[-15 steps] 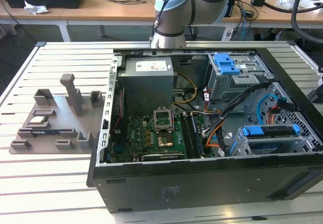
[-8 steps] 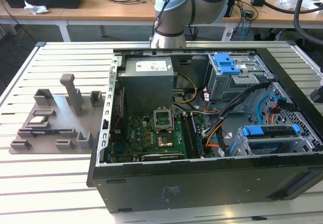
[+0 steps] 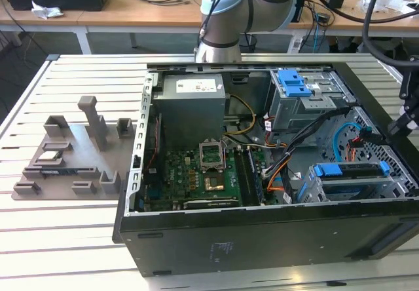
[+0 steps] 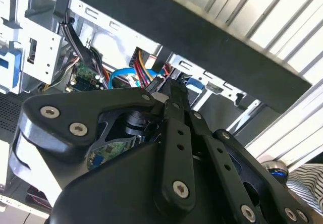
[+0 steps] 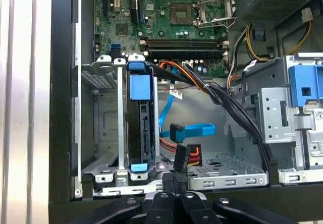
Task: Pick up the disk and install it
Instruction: 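Insert the first disk wire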
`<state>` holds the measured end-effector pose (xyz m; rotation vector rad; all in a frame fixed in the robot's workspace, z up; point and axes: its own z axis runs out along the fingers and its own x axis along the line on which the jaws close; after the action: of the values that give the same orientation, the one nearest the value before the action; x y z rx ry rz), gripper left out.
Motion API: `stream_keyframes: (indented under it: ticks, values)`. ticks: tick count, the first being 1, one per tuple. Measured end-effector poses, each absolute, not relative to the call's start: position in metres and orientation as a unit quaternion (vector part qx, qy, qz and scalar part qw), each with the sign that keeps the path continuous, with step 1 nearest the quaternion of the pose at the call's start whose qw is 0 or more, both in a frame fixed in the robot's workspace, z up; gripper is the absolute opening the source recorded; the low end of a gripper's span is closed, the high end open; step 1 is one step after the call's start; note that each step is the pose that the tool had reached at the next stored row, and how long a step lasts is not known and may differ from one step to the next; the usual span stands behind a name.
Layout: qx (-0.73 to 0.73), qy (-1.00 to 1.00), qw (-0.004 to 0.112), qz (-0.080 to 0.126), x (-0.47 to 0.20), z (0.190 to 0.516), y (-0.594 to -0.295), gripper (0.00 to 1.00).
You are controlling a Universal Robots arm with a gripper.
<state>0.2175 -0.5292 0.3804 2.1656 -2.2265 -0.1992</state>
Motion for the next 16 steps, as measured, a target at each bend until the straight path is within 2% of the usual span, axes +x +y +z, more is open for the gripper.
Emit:
stream_keyframes:
  ticks: [12, 13, 14, 16]
  values:
    - [0.696, -0.716, 0.016, -0.063, 0.2081, 0.3741, -0.5215, 0.11]
    - [0.696, -0.716, 0.016, -0.063, 0.2081, 0.3741, -0.5215, 0.17]
    - [0.696, -0.716, 0.016, -0.063, 0.2081, 0.3741, -0.5215, 0.17]
    - [0.696, -0.716, 0.016, -0.063, 0.2081, 0.3741, -0.5215, 0.29]
